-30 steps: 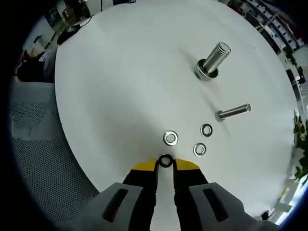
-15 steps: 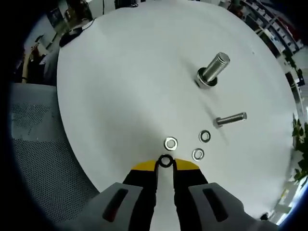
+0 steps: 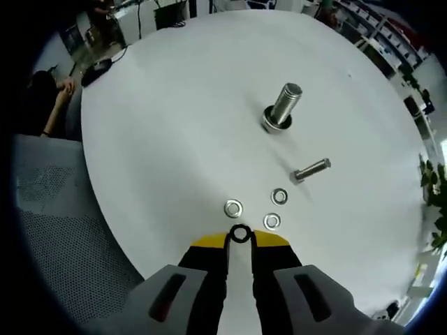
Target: Place the washer onto the threaded stud by aligning its center hole with the stud, sliding it down to the base, and recovering from edge contact or off-axis alignment until the washer reaches the visible bottom stop.
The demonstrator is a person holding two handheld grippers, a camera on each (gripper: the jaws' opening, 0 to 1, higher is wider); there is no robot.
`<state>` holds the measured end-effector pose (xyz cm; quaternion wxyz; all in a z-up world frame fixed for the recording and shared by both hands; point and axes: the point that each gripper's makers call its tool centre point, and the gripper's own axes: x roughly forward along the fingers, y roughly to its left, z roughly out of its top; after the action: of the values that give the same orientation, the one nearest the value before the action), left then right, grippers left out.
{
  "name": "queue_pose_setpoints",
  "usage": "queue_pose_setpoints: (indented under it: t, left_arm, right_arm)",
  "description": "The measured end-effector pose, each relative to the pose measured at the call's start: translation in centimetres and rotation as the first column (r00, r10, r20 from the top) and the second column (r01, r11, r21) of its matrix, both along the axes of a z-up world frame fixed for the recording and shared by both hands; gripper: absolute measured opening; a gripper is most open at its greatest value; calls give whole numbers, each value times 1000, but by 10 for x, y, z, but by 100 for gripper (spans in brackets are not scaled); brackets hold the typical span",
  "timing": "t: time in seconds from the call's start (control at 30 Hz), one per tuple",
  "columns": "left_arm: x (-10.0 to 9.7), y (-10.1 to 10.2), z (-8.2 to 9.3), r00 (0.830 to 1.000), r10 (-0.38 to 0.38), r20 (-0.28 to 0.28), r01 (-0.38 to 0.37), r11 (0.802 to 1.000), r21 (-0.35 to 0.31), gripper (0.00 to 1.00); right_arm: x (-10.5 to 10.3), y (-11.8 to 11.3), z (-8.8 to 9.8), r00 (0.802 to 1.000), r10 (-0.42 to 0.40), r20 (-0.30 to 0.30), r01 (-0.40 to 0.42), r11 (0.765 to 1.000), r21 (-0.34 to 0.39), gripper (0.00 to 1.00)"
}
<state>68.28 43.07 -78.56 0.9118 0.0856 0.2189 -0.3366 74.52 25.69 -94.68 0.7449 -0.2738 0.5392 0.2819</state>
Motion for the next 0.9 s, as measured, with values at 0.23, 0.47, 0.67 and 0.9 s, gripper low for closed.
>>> queue_pose_setpoints:
  t: [0.23, 0.47, 0.67, 0.9]
  left_arm:
    - [0, -1, -2, 1000, -5, -11, 5, 1000, -3, 29]
    - [1, 1, -2, 1000, 5, -24, -5, 1000, -26, 29]
    - [0, 1, -3, 1000, 8, -29, -9, 1000, -18, 29]
    - [1, 3, -3, 999, 21, -37, -22, 999, -31, 29]
  right_arm:
    - [9, -9, 6, 999, -33, 23, 33, 999, 30, 14]
    - [17, -7, 16, 998, -43, 47, 40, 997, 59, 14]
    - [29, -4, 28, 996, -38, 80, 31, 996, 83, 14]
    - [32, -11, 37, 993, -60, 97, 51, 994, 93, 14]
